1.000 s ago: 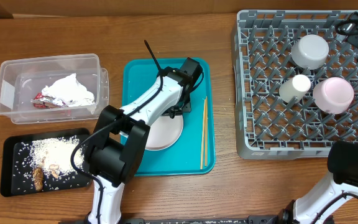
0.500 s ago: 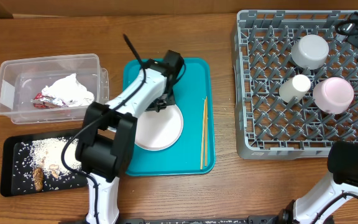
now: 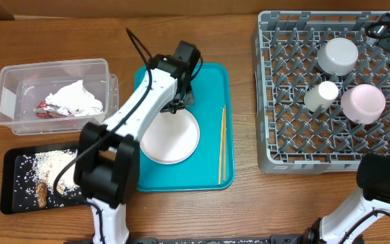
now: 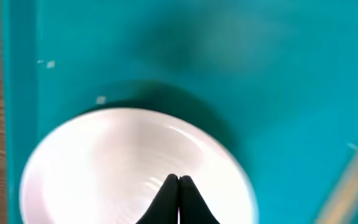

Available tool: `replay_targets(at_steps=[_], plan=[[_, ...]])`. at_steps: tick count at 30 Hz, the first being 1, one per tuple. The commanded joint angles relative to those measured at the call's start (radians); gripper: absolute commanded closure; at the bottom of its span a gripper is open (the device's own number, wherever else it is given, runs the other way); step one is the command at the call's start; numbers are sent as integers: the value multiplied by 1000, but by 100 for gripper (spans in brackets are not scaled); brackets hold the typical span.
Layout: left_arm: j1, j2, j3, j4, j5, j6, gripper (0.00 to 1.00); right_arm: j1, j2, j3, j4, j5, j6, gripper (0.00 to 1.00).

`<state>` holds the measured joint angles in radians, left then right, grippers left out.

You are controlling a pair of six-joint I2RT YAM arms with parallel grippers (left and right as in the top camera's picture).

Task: Sort waste into correct bins and load items into the dishwasher
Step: 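Release the plate and lift the left gripper off the teal tray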

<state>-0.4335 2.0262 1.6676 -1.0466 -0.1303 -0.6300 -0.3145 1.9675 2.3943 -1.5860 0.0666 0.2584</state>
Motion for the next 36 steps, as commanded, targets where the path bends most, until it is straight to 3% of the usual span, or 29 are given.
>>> replay_targets(at_steps=[1,4,13,26,36], plan=[[-42,-36,20,3,150,47,96,-1,0,1,5,-1,4,0],[-80,-21,6,6,213,51,96,-1,0,2,5,-1,4,0],[-167,64,1,25,201,95,96,-1,0,2,6,-1,4,0],[-154,100,1,-25,72,103,96,-1,0,2,5,-1,4,0],[-149,100,-17,16,117,99,96,-1,0,2,5,-1,4,0]])
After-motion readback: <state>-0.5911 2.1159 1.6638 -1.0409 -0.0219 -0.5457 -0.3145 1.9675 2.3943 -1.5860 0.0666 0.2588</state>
